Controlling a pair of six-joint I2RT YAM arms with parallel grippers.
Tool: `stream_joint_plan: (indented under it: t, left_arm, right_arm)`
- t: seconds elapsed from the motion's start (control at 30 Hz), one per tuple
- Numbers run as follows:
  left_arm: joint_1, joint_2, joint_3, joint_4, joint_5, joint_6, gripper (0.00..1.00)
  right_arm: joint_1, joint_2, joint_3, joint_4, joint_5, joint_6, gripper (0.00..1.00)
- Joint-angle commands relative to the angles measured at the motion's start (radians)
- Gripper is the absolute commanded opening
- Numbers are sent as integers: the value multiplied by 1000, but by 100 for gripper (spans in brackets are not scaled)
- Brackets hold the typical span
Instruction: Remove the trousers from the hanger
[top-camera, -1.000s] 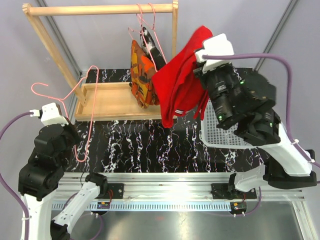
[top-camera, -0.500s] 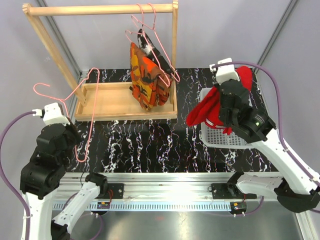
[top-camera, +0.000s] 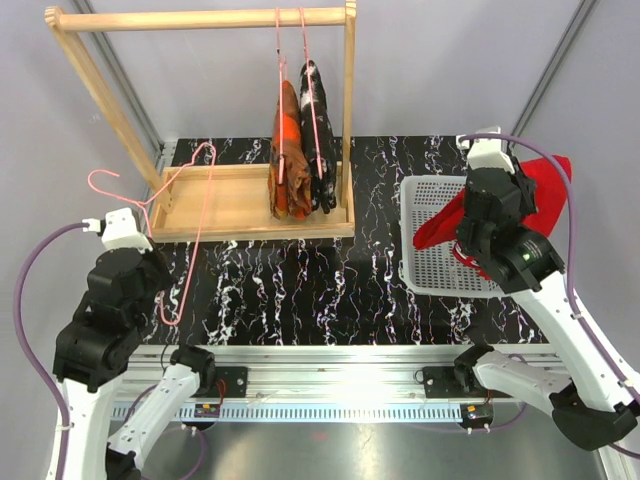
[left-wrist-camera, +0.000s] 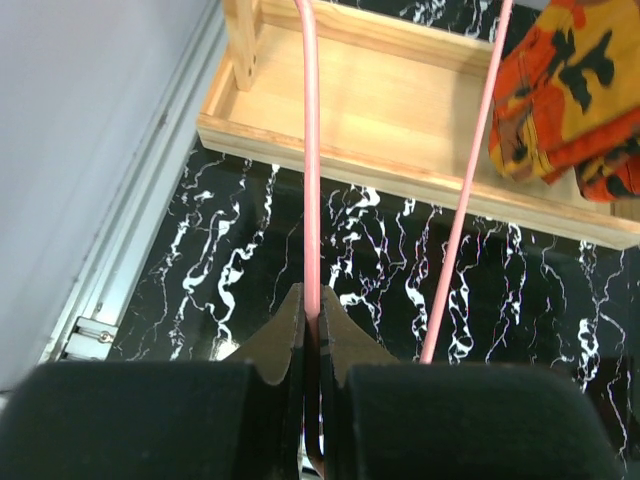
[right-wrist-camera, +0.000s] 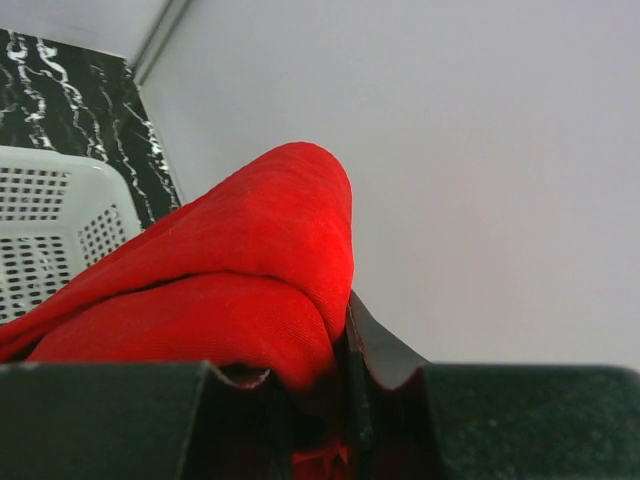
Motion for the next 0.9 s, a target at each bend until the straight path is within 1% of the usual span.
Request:
stream_joint_plan:
  t: [0.0, 0.2, 0.3, 0.37, 0.4, 0.43, 0.47, 0.5, 0.53, 0.6, 0.63, 0.67, 0.73, 0.87]
  left_arm:
    - [1, -21, -37, 97, 45, 13, 0]
    - [1, -30, -109, 157, 108, 5, 0]
    - [1, -39, -146, 183, 114, 5, 0]
    - [1, -51, -157, 195, 123, 4, 0]
    - [1, -56, -166, 198, 129, 2, 0]
    - [1, -56, -169, 202, 132, 2, 0]
    - [1, -59, -171, 205, 135, 1, 0]
    - [1, -57, -180, 208, 146, 1, 0]
    - [1, -60, -183, 209, 154, -1, 0]
    - [1, -60, -190, 211, 177, -1, 0]
    - [1, -62, -197, 212, 186, -2, 0]
    - [-1, -68, -197, 209, 191, -4, 0]
    - [1, -71, -203, 206, 200, -7, 0]
    - [1, -88, -203, 189, 200, -2, 0]
  right_arm:
    - [-8, -63, 18, 76, 125, -76, 0]
    - [-10, -97, 67, -59, 176, -90, 0]
    - [-10, -105, 41, -147, 179, -44, 0]
    - [-10, -100, -11, -217, 188, 16, 0]
    - [-10, -94, -41, -249, 191, 92, 0]
    - [-10, -71, -51, -289, 188, 149, 0]
    - [-8, -53, -52, -392, 181, 218, 0]
    - [-10, -33, -51, -447, 134, 293, 0]
    - [-10, 14, -55, -482, 106, 401, 0]
    - [-10, 74, -77, -505, 60, 456, 0]
    - [-10, 147, -71, -525, 40, 531, 0]
    - [-10, 189, -54, -591, 20, 575, 0]
    - [-10, 307, 3, -645, -26, 719, 0]
    - [-10, 444, 40, -582, -83, 725, 0]
